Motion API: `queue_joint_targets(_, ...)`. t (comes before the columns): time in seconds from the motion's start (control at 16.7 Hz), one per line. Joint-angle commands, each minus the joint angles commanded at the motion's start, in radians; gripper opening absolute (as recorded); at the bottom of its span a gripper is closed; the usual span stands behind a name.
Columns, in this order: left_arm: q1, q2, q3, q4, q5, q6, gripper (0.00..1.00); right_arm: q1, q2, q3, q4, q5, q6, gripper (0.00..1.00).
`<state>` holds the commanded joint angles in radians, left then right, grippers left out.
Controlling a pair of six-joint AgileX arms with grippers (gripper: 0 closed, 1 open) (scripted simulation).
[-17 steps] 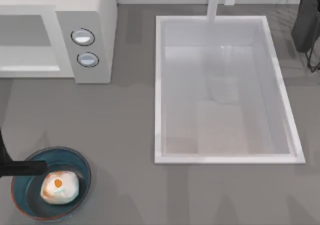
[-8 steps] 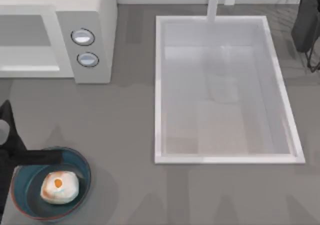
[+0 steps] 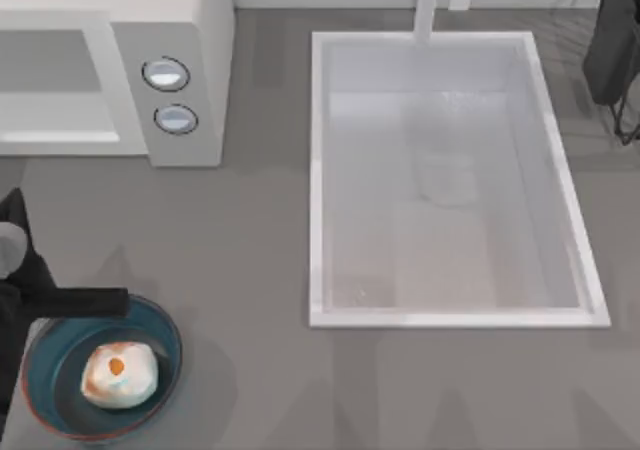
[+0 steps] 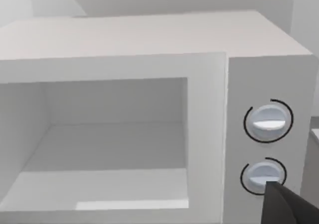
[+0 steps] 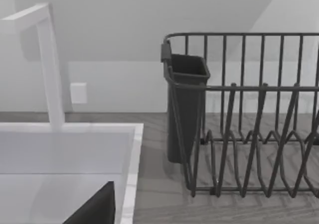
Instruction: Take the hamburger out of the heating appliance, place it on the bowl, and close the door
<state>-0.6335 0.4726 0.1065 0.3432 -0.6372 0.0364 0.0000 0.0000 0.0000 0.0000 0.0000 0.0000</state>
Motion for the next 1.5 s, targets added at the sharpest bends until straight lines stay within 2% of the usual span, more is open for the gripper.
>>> queue_joint_targets(0.18,0.128,0.119,0.117,-0.091,0.108,0.109,0.0,0.0,0.0,0.0,0.0,0.0,0.0,1.0)
queue_joint_targets(0.36,0.348,0.31,0.3,-0.233,0.275,0.265,0.0,0.0,0.0,0.0,0.0,0.0,0.0,1.0)
queue_joint_targets(0.84,1.196,0.892,0.868,-0.717,0.858,0.679,0.0,0.0,0.0,0.0,0.0,0.0,0.0,1.0)
queue_joint_targets(1.02,1.444,1.068,1.045,-0.885,1.06,0.784,0.0,0.0,0.0,0.0,0.0,0.0,0.0,1.0)
queue_joint_targets(1.26,1.633,1.207,1.192,-1.046,1.251,0.855,0.0,0.0,0.0,0.0,0.0,0.0,0.0,1.0)
queue_joint_targets(1.38,1.668,1.238,1.228,-1.084,1.297,0.871,0.0,0.0,0.0,0.0,0.0,0.0,0.0,1.0)
queue_joint_targets(1.5,1.673,1.243,1.234,-1.091,1.304,0.875,0.0,0.0,0.0,0.0,0.0,0.0,0.0,1.0)
